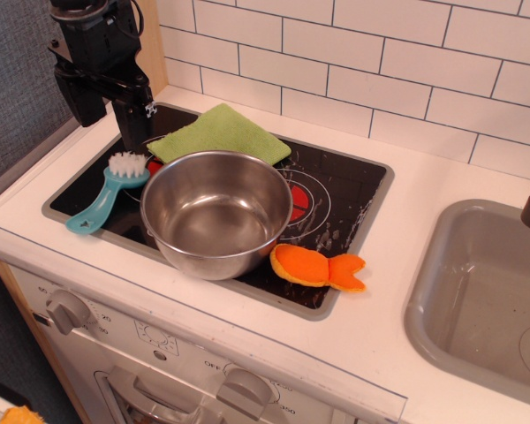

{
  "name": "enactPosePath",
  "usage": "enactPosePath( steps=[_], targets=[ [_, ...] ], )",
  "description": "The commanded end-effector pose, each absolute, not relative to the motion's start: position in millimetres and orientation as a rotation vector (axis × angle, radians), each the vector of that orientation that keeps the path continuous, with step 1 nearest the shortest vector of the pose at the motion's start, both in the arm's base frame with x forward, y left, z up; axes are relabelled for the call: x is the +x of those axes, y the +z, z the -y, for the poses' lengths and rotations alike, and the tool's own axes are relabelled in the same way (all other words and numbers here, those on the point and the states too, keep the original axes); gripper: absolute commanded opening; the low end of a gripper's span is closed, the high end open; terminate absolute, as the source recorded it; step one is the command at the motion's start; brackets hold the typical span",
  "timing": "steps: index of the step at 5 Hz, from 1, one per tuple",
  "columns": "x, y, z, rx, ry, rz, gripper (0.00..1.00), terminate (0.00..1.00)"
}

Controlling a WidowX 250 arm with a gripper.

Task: Move the metal bowl behind the orange fish

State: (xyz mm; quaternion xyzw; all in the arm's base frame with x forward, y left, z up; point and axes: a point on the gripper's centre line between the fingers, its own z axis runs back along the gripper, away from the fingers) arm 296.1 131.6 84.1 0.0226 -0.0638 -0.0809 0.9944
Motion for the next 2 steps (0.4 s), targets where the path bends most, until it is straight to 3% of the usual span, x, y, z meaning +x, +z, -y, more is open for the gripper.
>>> enactPosePath(
  steps=[1,2],
  targets=[
    [296,84,-132,0.045,-0.162,0.128,1.00,0.00],
    [296,87,-117,0.045,-0.199,0.136,1.00,0.00]
  ],
)
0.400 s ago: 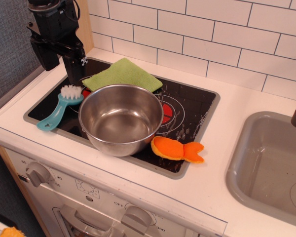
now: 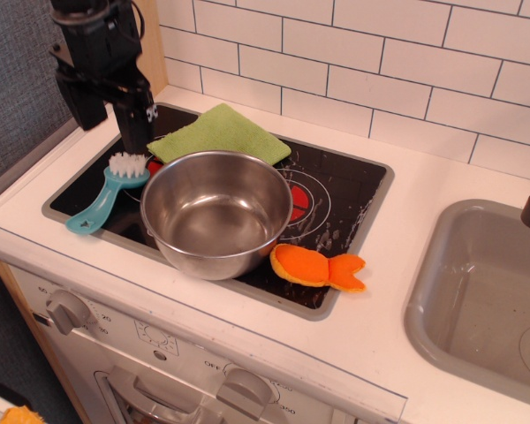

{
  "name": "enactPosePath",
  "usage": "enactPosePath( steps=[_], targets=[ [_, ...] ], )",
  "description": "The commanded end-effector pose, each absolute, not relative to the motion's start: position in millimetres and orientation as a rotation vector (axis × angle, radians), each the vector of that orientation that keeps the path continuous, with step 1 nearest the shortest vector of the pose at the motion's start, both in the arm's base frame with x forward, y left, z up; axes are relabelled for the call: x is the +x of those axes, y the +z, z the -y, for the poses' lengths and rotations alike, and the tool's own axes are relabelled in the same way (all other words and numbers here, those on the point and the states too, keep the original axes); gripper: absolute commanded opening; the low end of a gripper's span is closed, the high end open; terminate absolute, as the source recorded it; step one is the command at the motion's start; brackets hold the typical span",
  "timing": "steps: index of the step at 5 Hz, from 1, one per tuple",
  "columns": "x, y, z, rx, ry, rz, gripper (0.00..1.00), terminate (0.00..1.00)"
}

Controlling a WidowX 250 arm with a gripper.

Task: Move the metal bowl behind the orange fish

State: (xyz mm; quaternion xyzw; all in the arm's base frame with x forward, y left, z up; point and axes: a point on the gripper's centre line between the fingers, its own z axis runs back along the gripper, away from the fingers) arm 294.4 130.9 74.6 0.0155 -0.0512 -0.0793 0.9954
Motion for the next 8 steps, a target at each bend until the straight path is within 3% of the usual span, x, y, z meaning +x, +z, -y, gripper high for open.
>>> enactPosePath(
  steps=[1,2,4,5,8],
  targets=[
    [295,90,-98,0.057,-0.260,0.150,1.00,0.00],
    [295,90,-88,0.059,-0.275,0.159,1.00,0.00],
    [296,58,-91,0.023,-0.238,0.052,1.00,0.00],
    [295,53,-90,0.015,-0.246,0.051,0.00,0.00],
    [295,62,-85,0.030,-0.278,0.077,0.00,0.00]
  ],
)
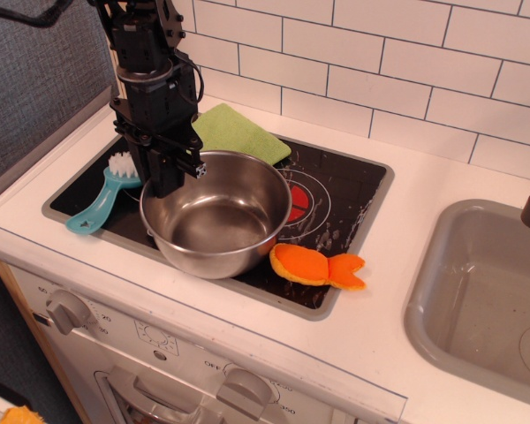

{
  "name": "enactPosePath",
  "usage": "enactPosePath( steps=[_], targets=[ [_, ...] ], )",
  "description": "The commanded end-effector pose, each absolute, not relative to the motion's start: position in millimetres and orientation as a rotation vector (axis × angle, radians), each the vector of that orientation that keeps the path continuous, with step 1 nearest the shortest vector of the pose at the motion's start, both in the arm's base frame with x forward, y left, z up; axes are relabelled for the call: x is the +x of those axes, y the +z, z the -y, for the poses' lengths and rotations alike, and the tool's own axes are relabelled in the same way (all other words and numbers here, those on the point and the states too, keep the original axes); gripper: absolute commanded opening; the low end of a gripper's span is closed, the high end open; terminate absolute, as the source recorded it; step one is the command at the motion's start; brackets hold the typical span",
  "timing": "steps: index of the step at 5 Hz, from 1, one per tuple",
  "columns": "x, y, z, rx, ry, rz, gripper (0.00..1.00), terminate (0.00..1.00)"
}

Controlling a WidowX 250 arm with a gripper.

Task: Move the metal bowl behind the orange fish

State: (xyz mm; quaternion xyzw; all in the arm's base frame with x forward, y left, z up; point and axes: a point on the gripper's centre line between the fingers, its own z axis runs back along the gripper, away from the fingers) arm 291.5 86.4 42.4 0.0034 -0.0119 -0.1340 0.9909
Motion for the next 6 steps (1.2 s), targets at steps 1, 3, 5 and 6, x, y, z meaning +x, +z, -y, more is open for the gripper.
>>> enactPosePath(
  steps=[1,3,5,6],
  targets=[
    [296,69,-80,0.021,-0.281,0.106,0.00,0.00],
    [344,133,-26,-0.105,-0.417,0.335,0.00,0.00],
    [395,110,19,-0.151,-0.532,0.279,0.00,0.00],
    [404,84,10,-0.109,-0.517,0.205,0.00,0.00]
  ],
)
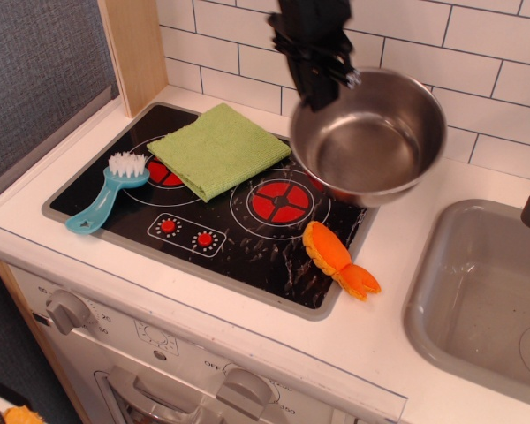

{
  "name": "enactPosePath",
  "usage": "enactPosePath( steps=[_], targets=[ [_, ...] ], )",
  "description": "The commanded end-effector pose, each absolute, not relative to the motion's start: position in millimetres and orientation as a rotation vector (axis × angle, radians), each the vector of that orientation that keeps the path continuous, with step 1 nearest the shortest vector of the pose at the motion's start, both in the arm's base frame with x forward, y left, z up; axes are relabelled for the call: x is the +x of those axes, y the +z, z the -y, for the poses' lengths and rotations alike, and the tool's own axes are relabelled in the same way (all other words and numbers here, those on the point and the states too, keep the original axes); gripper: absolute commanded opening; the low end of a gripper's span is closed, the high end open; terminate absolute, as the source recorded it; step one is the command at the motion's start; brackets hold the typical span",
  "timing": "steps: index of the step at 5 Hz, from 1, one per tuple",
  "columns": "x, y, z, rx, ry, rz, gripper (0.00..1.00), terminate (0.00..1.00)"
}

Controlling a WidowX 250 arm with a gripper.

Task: Move the metal bowl behind the orange fish

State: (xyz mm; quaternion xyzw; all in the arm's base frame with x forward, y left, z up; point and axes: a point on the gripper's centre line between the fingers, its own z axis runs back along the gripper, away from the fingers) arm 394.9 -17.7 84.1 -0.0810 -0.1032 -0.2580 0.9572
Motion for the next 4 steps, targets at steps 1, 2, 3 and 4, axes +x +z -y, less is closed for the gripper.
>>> enactPosePath(
  steps=[1,2,3,4],
  targets=[
    [408,63,-3,-0.086,-0.501,0.141,0.00,0.00],
    [403,68,-9,-0.066,-0.498,0.134,1.00,0.00],
    [396,84,-11,-0.042,-0.504,0.171,1.00,0.00],
    [379,113,-13,-0.008,-0.452,0.233,1.00,0.00]
  ],
)
